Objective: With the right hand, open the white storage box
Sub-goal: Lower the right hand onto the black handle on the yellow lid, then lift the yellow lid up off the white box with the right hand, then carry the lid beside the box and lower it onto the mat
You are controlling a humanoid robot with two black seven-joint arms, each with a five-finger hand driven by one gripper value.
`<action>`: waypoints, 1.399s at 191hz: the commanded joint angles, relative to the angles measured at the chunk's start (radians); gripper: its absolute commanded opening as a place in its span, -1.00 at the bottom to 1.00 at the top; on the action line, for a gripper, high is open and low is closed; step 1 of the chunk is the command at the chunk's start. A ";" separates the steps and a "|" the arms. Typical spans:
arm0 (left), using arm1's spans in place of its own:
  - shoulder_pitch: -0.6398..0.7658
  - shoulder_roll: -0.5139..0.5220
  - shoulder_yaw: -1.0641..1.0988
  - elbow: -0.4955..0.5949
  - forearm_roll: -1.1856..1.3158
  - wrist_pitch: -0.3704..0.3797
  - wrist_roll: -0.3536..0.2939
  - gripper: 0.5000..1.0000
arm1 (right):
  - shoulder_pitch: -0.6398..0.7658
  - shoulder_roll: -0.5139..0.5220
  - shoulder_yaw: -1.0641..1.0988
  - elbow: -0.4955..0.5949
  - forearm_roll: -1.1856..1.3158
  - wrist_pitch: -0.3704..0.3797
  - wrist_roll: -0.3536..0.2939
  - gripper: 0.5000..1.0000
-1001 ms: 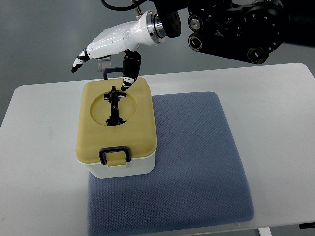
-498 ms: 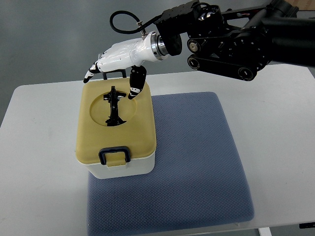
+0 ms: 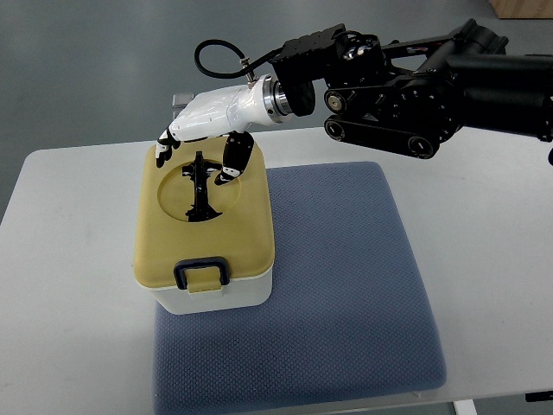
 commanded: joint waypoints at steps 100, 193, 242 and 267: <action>0.000 0.000 0.001 0.001 0.000 0.000 0.000 1.00 | 0.147 -0.065 0.073 0.083 0.049 -0.009 0.001 -1.00; 0.000 0.000 -0.001 0.004 0.000 0.000 0.000 1.00 | 0.248 -0.314 0.070 0.285 0.054 0.042 0.001 -1.00; 0.001 0.000 0.001 0.003 0.000 0.000 0.000 1.00 | 0.149 -0.527 0.052 0.354 0.009 0.045 0.001 -1.00; 0.001 0.000 0.001 0.006 0.000 0.000 0.000 1.00 | 0.028 -0.610 0.053 0.357 -0.063 0.032 0.001 -1.00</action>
